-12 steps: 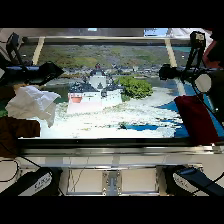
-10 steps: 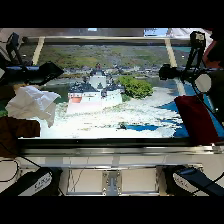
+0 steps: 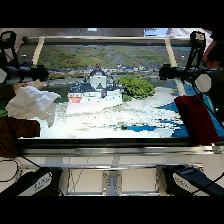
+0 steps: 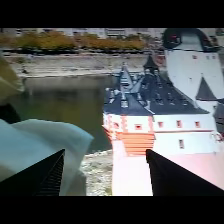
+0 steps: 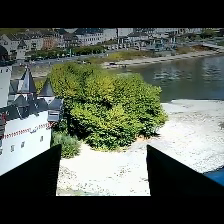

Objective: Fold the shirts.

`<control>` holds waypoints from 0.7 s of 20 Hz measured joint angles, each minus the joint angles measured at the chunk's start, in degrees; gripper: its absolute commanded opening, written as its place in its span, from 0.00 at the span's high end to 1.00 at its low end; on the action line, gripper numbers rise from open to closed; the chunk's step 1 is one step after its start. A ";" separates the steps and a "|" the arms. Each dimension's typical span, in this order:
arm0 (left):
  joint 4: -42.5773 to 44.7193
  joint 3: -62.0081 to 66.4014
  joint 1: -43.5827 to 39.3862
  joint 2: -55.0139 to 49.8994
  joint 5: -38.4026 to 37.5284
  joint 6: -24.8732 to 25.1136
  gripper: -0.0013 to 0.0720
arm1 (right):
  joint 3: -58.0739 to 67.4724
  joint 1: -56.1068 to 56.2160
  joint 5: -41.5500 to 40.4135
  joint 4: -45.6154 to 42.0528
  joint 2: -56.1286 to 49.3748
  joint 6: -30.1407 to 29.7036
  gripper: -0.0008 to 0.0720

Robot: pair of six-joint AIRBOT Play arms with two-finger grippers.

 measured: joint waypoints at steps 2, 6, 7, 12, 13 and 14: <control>8.33 -0.04 0.72 -0.63 0.72 -3.61 0.19 | 0.00 0.00 0.00 0.00 0.00 0.00 0.16; 13.64 -0.04 3.13 -3.45 0.59 -7.32 0.19 | 0.00 0.00 -1.22 0.02 0.00 0.00 0.16; 13.92 -0.04 3.45 -4.42 0.00 -7.67 0.19 | 0.00 0.00 -1.81 0.02 0.00 0.00 0.16; 13.86 -0.04 4.22 -9.20 -2.21 -8.72 0.19 | 0.00 0.00 -3.13 0.04 0.00 0.00 0.16; 13.86 -0.04 4.24 -9.97 -2.56 -8.83 0.19 | 0.00 0.00 -3.26 0.04 0.00 0.00 0.16; 13.84 -0.04 4.28 -10.67 -2.73 -8.92 0.19 | 0.00 0.00 -3.32 0.02 0.00 0.00 0.16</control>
